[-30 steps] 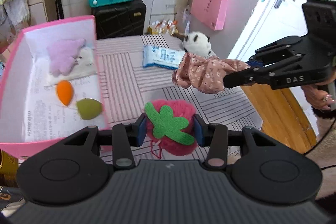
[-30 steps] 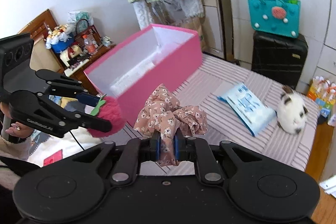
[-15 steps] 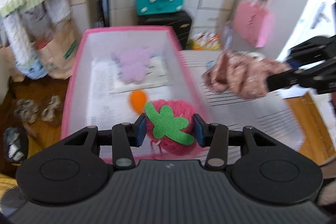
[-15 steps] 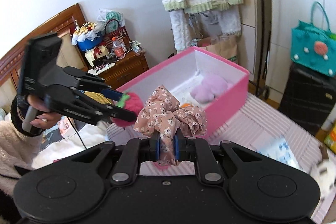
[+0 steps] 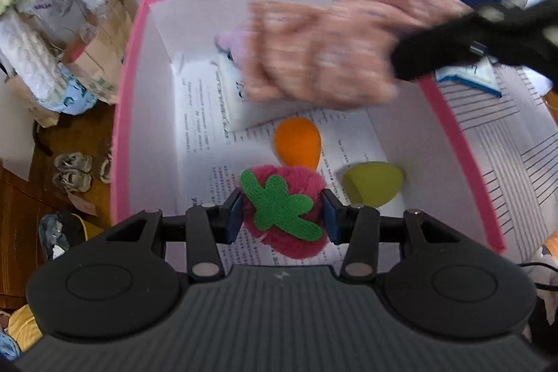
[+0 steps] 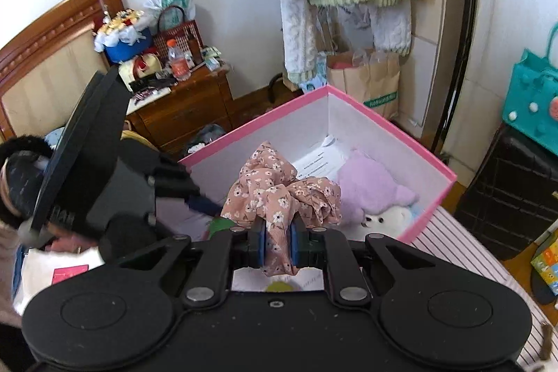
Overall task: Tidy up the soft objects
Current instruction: 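Lift the strawberry sponge and floral cloth and carry both over the pink box, then lower both items into the box and open both tools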
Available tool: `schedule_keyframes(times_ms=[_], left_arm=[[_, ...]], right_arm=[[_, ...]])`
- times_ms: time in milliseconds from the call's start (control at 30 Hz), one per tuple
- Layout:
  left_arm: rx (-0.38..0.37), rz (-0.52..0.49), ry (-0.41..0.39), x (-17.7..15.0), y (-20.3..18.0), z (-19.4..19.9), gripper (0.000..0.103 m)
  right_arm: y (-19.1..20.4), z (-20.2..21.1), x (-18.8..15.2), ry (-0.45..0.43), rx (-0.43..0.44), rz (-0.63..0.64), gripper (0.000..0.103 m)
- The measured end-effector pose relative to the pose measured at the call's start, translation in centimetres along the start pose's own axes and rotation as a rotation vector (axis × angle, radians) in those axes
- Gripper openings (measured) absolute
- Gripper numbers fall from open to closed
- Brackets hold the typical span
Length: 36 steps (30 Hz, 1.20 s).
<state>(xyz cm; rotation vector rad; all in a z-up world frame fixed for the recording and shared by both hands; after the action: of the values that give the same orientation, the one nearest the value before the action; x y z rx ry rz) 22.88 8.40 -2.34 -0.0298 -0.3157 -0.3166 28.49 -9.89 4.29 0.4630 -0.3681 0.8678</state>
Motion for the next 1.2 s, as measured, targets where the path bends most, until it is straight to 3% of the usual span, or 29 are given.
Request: schedule_keyframes(times_ms=[233, 400, 600, 733, 800, 933, 1200], left_arm=[[-0.049, 0.006, 0.059, 0.5, 0.9, -2.4, 0.046], [-0.013, 0.022, 0.028, 0.7, 1.4, -1.7, 0.052], [-0.063, 0.038, 0.014, 0.6, 2.2, -1.1, 0.055], [-0.102, 0.05, 0.003, 0.4, 2.6, -0.8, 0.055], [-0.1, 0.045, -0.009, 0.2, 2.4, -0.4, 0.055], [-0.107, 0.043, -0.026, -0.3, 2.4, 0.3, 0.055], [-0.118, 0.054, -0.043, -1.0, 2.3, 1.3, 0.057]], right_arm=[[-1.5, -5.7, 3.1, 0.096, 0.077, -0.094, 0.017], [-2.0, -8.5, 4.5, 0.147, 0.105, -0.147, 0.017], [-1.3, -10.7, 5.8, 0.141, 0.075, -0.163, 0.018], [-0.7, -11.1, 6.3, 0.101, 0.027, -0.127, 0.022], [-0.8, -11.0, 6.6, 0.077, 0.004, -0.119, 0.034], [-1.4, -10.0, 6.7, 0.066, 0.069, -0.151, 0.042], [-0.5, -6.2, 4.5, 0.036, 0.055, -0.118, 0.043]])
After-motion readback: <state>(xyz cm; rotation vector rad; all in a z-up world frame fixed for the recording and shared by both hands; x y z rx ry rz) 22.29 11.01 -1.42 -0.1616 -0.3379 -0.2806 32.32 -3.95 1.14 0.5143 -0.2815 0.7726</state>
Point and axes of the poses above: each gripper's, at about its wrist camera, not at the fingertips, and z roughly against the way its jaws point, y to its left, x to its top, the point moved 2 cm from there along -z, roughly the way its jaws point, and after that the axes turned 10 degrees about y, right-handed, at the moved point
